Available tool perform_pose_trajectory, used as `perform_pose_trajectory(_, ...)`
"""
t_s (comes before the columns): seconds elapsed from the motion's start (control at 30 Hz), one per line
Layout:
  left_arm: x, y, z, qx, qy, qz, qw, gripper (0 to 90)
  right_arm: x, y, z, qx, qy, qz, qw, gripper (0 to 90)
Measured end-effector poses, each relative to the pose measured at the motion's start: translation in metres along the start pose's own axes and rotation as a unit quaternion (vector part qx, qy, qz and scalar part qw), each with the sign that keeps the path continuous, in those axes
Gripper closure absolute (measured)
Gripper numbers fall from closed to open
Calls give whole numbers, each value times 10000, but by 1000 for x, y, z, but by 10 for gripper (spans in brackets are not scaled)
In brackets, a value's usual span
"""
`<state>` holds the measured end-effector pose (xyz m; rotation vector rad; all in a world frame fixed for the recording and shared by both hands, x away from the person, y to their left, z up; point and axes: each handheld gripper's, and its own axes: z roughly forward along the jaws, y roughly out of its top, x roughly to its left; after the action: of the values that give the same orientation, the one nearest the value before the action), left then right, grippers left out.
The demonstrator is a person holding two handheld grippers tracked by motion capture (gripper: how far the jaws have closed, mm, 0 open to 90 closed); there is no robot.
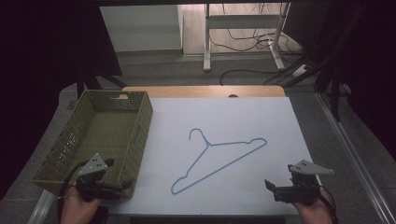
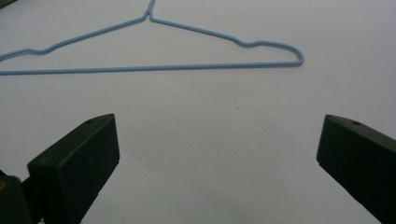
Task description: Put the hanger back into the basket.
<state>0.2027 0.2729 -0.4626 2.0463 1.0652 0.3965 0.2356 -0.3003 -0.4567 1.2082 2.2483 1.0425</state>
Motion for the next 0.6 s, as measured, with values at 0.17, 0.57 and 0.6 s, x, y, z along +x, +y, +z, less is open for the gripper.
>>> perform_pose_trajectory(0.17, 0, 1, -1, -4, 33, 46, 10000, 1, 1, 0, 0, 36, -61, -71, 10000, 0)
perform_pose_trajectory(0.57, 5, 0, 1, 162, 137, -35, 9998, 5, 2, 2, -2, -51, 39, -32, 10000, 0)
perform_pose_trajectory(0.6, 5, 0, 1, 163, 157, -51, 9997, 6, 3, 2, -2, -63, 50, -24, 10000, 0)
